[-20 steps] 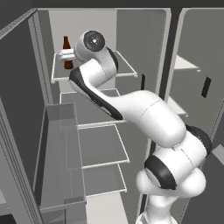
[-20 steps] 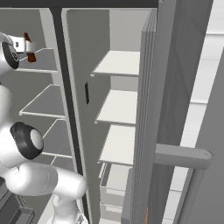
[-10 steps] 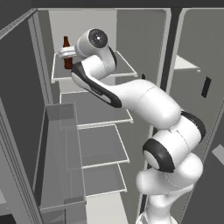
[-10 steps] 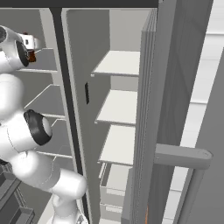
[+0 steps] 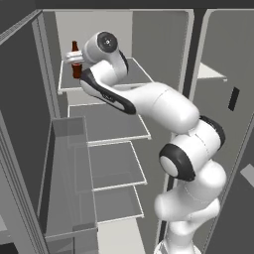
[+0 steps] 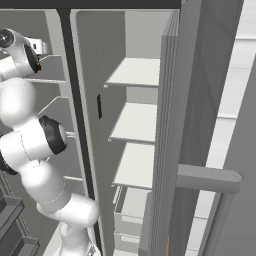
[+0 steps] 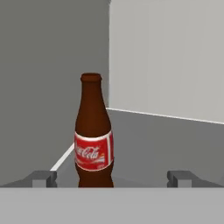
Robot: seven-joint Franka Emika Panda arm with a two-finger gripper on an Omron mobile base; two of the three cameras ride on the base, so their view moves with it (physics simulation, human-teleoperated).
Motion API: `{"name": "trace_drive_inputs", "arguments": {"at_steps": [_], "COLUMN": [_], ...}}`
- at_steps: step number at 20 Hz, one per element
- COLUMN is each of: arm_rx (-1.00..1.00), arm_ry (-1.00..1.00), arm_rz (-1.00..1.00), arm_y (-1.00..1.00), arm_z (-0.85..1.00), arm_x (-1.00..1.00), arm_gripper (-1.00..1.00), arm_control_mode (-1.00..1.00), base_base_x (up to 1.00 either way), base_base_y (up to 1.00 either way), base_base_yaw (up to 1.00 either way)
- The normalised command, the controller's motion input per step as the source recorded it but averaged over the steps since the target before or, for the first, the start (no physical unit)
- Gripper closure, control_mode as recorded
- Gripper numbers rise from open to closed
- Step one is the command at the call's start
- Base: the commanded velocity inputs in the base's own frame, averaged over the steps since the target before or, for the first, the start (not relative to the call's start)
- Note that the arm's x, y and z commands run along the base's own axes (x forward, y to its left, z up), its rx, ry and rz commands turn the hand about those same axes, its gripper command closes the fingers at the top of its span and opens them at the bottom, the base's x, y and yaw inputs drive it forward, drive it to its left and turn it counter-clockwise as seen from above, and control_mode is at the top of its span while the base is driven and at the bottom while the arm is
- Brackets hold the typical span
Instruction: Open the fridge, grab two sodas, and place both sodas inside the bowl with ice on the dining counter.
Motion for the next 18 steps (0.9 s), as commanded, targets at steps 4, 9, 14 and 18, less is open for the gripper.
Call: {"name": "trace_drive_inputs", "arguments": {"at_steps": [4,9,14,18], "arm_rx": [0.0,0.0,0.0,0.0], "arm_ry": [0.0,0.0,0.0,0.0], "arm_rz": [0.0,0.01,0.0,0.0], "arm_y": [0.15,0.04,0.07,0.09], "arm_z": [0.0,0.0,0.0,0.0], "arm_x": [0.17,0.0,0.01,0.11], "arm_gripper": [-1.0,-1.0,-1.0,-1.0], "arm_control_mode": [-1.0,-1.0,-1.0,-1.0], "base_base_x": [0.0,0.0,0.0,0.0], "base_base_y": [0.0,0.0,0.0,0.0], "base_base_yaw": [0.0,0.0,0.0,0.0]}}
